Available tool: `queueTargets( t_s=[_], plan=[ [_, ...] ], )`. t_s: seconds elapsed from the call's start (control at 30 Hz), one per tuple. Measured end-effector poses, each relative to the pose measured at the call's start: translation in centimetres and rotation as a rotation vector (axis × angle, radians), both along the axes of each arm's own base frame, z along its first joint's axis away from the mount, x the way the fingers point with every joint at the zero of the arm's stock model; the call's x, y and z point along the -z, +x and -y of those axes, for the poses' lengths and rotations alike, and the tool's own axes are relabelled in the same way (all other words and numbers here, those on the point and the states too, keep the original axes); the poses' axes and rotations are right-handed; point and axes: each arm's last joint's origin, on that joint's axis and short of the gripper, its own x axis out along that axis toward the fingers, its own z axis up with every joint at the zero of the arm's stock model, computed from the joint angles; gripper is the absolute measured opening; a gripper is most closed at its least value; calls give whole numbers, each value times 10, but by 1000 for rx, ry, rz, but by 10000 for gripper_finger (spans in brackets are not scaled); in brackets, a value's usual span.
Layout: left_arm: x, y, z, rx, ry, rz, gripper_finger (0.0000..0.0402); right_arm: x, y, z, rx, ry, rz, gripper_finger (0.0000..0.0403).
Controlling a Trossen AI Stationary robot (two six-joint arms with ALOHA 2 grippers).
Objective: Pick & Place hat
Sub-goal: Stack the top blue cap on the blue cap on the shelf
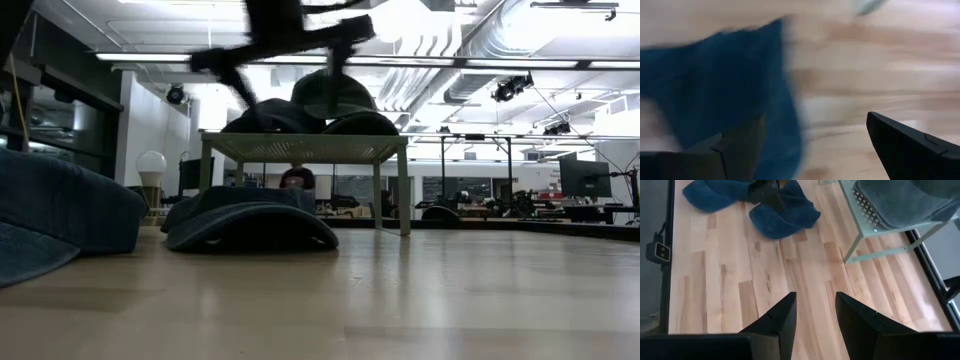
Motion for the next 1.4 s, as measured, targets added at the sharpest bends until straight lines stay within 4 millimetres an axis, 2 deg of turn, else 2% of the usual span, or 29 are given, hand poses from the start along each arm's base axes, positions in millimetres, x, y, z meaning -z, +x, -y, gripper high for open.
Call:
queueTargets(
  t_s=[0.07, 0.27, 0.37, 0.5, 0.6, 0.7, 0.8, 0.87, 1.17, 1.4],
  plan=[
    [0, -8, 1, -43, -41, -46, 339, -1, -1, 1, -11, -15, 8, 129],
    [9, -9, -1, -154, -43, -69, 339, -2, -2, 1, -17, -35, 21, 129],
    [11, -18, -10, -189, -35, -180, 339, -1, -2, 1, -16, -37, 21, 129],
    [26, -13, -21, -190, -30, -269, 339, -2, -1, 1, -14, -38, 23, 129],
    [30, -3, -34, -164, -34, -243, 339, -2, -1, 1, -12, -38, 31, 129],
    [43, 6, -48, -142, -49, -271, 339, -3, 0, 0, -11, -31, 43, 129],
    [57, 9, -58, -147, -67, -328, 339, -3, 1, 0, -7, -19, 55, 129],
    [59, 11, -61, -141, -88, -327, 339, -3, 1, 0, -4, -15, 56, 129],
    [79, 18, -58, -95, -116, -369, 339, -4, 2, -1, 17, 4, 66, 129],
    [97, 22, -46, -76, -133, -401, 339, -4, 4, -2, 23, 10, 70, 129]
  ],
)
